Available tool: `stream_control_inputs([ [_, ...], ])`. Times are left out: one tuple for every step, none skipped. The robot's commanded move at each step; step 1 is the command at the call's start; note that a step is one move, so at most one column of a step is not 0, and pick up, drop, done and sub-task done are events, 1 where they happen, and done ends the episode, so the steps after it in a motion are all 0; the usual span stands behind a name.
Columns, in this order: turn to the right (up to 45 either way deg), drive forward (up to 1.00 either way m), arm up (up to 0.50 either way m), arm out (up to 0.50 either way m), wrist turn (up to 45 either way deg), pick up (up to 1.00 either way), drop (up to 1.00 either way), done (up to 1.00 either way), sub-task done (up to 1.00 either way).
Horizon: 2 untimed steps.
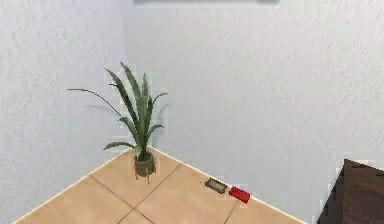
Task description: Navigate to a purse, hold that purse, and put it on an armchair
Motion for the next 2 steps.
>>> stream_control_inputs([
  [18.0, 0.0, 0.0, 0.0, 0.0, 0.0, 0.0, 0.0, 0.0],
  [0.0, 0.55, 0.0, 0.0, 0.0, 0.0, 0.0, 0.0, 0.0],
])
